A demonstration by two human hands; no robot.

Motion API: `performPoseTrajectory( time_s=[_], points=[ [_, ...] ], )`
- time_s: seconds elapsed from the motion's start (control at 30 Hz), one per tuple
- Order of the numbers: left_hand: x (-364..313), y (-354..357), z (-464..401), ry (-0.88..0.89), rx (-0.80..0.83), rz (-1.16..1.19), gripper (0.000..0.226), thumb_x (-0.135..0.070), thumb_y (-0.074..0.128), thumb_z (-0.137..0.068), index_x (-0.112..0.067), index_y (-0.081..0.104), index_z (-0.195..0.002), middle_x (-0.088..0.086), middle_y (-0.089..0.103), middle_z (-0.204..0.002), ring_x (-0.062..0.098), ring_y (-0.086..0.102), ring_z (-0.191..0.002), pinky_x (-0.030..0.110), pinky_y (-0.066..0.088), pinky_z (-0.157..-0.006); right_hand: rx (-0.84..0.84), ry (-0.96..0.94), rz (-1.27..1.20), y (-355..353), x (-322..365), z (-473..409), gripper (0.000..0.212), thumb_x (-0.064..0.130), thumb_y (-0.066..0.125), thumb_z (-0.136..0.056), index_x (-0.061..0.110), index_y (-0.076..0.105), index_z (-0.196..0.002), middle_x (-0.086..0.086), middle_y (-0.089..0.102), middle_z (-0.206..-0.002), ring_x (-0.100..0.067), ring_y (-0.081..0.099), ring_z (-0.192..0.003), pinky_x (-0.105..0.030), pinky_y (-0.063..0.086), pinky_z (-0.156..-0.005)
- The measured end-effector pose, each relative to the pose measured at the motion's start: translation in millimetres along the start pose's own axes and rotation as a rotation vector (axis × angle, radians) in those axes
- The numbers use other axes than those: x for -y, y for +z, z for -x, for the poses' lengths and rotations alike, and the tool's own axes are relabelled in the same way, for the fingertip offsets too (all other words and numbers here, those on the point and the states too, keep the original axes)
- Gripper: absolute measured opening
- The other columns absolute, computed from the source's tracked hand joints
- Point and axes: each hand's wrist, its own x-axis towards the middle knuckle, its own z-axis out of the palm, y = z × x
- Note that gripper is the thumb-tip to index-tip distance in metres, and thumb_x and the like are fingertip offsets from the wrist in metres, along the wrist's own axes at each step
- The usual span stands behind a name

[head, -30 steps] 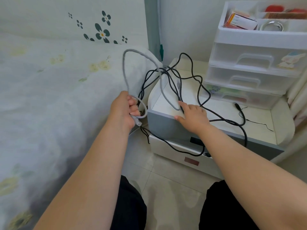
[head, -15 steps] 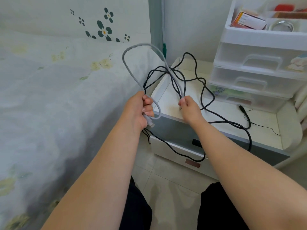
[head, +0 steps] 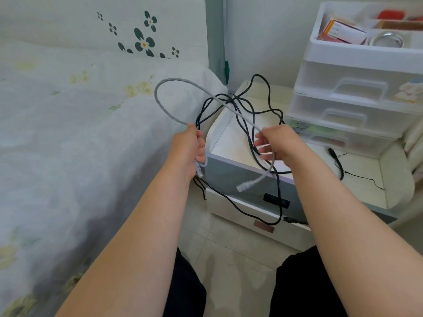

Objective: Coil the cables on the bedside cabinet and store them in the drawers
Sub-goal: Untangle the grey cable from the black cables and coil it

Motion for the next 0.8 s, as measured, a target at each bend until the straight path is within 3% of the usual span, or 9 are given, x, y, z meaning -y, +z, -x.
performPoseTrajectory(
  time_s=[0.07, 0.17, 0.3, 0.4, 0.47, 0.53, 0.6, 0.67, 0.8],
  points=[
    [1.1, 1.0, 2.4, 0.019, 0.057, -0.185, 0.034, -0.031, 0.038, -0.102, -0.013, 0.048, -0.075, -0.008, 0.032, -0.038, 0.005, 0.02, -0.029, 0.013, 0.017, -0.033, -0.113, -0.149, 0.46, -3.8, -4.0, 9.0, 0.02, 0.019, 0.043, -0.095, 0.012, 0.061, -0.099, -0.013, 0.06, -0.104, -0.022, 0.058, -0.079, -0.031, 0.048, -0.067],
    [4.2, 3.4, 10.9, -0.005, 0.221, -0.437, 0.031, -0.028, 0.04, -0.101, -0.013, 0.05, -0.077, -0.009, 0.031, -0.039, 0.005, 0.02, -0.031, 0.014, 0.017, -0.033, -0.281, -0.57, 0.522, -5.1, -10.5, 26.8, 0.041, 0.017, 0.047, -0.094, 0.021, 0.045, -0.135, -0.001, 0.04, -0.144, -0.022, 0.036, -0.133, -0.034, 0.03, -0.105],
    [1.9, 5.6, 23.5, -0.028, 0.432, -0.555, 0.032, -0.031, 0.04, -0.1, -0.014, 0.05, -0.075, -0.009, 0.028, -0.043, 0.007, 0.017, -0.035, 0.017, 0.016, -0.036, -0.283, -1.091, 0.551, 2.7, -1.8, 54.7, 0.034, 0.016, 0.04, -0.097, 0.017, 0.053, -0.129, 0.0, 0.04, -0.149, -0.019, 0.026, -0.142, -0.032, 0.02, -0.112],
    [-3.0, 4.2, 32.5, -0.062, 0.551, -0.474, 0.035, -0.031, 0.039, -0.101, -0.013, 0.052, -0.074, -0.008, 0.026, -0.043, 0.005, 0.016, -0.034, 0.016, 0.013, -0.037, -0.269, -1.052, 0.561, 1.8, -5.1, 62.9, 0.037, 0.036, 0.04, -0.098, 0.019, 0.048, -0.129, 0.003, 0.045, -0.143, -0.014, 0.034, -0.136, -0.028, 0.026, -0.107],
    [-5.4, 2.3, 36.3, -0.091, 0.587, -0.394, 0.038, -0.034, 0.038, -0.101, -0.012, 0.055, -0.074, -0.008, 0.027, -0.042, 0.004, 0.018, -0.032, 0.015, 0.014, -0.034, -0.289, -0.948, 0.335, -0.8, -5.9, 65.6, 0.03, 0.042, 0.036, -0.097, 0.02, 0.044, -0.117, 0.003, 0.058, -0.126, -0.011, 0.052, -0.114, -0.03, 0.041, -0.094],
    [-6.3, 1.3, 36.7, -0.099, 0.566, -0.389, 0.045, -0.04, 0.037, -0.101, -0.012, 0.059, -0.074, -0.008, 0.028, -0.043, 0.003, 0.02, -0.032, 0.015, 0.017, -0.032, -0.389, -0.965, 0.089, -4.5, -2.9, 67.9, 0.023, 0.034, 0.032, -0.1, 0.017, 0.043, -0.109, 0.004, 0.062, -0.112, -0.008, 0.057, -0.099, -0.03, 0.045, -0.084],
    [-6.1, 3.1, 37.3, -0.053, 0.504, -0.513, 0.047, -0.042, 0.037, -0.101, -0.011, 0.062, -0.076, -0.007, 0.03, -0.044, 0.005, 0.021, -0.034, 0.017, 0.02, -0.033, -0.483, -1.073, -0.041, -10.3, 1.1, 70.9, 0.031, 0.025, 0.032, -0.101, 0.007, 0.047, -0.122, 0.0, 0.059, -0.118, -0.012, 0.054, -0.112, -0.032, 0.042, -0.097],
    [-4.2, 7.6, 38.5, 0.036, 0.423, -0.69, 0.048, -0.042, 0.037, -0.101, -0.012, 0.065, -0.077, -0.006, 0.034, -0.048, 0.008, 0.025, -0.039, 0.02, 0.023, -0.038, -0.482, -1.161, 0.038, -13.9, 4.1, 76.1, 0.041, 0.031, 0.032, -0.101, 0.008, 0.047, -0.131, -0.006, 0.051, -0.134, -0.021, 0.043, -0.13, -0.041, 0.033, -0.109],
    [3.3, 15.8, 40.1, 0.334, 0.312, -1.119, 0.051, -0.04, 0.034, -0.101, -0.015, 0.067, -0.07, 0.0, 0.057, -0.063, 0.016, 0.053, -0.059, 0.026, 0.038, -0.056, -0.276, -1.052, 0.353, -0.4, 3.1, 87.7, 0.041, 0.049, 0.047, -0.091, 0.022, 0.061, -0.119, 0.0, 0.038, -0.146, -0.018, 0.03, -0.139, -0.039, 0.025, -0.113]
  ],
)
